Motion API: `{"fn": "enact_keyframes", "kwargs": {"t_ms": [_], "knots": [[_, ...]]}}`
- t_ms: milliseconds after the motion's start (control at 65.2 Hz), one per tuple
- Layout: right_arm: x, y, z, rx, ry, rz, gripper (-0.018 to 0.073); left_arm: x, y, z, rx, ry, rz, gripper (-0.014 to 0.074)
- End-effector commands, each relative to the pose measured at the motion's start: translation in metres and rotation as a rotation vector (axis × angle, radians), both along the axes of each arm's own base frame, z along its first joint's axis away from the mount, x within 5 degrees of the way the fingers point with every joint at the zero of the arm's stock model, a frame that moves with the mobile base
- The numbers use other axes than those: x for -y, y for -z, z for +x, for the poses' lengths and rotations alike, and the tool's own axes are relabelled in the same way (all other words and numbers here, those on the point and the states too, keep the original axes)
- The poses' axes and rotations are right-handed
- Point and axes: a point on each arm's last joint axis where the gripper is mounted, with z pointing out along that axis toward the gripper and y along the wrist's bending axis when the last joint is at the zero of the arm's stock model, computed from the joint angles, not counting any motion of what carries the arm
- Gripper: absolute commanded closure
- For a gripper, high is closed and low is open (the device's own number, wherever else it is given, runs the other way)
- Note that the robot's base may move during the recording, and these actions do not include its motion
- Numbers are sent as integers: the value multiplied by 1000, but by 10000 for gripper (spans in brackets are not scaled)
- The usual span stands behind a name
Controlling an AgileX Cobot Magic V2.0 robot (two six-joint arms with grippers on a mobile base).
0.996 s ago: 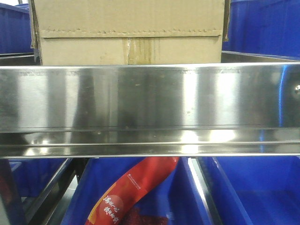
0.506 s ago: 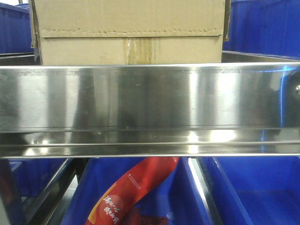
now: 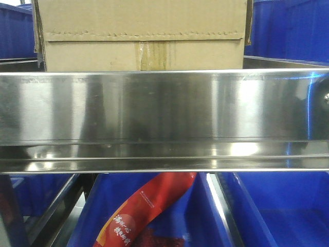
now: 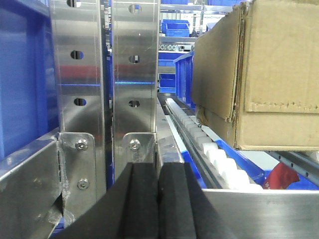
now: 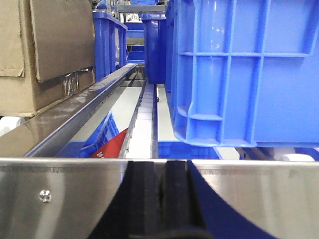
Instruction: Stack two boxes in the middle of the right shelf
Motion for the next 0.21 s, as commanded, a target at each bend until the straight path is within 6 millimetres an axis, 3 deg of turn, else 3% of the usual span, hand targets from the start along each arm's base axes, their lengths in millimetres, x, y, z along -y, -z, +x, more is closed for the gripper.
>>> {"fn": "enact_keyframes", "kwargs": {"t_ms": [0, 199], "knots": [[1, -1, 0, 18, 7, -7, 721, 0, -3, -1, 27, -5, -5, 708], [1, -1, 0, 18, 7, -7, 721, 0, -3, -1, 27, -5, -5, 708]]}}
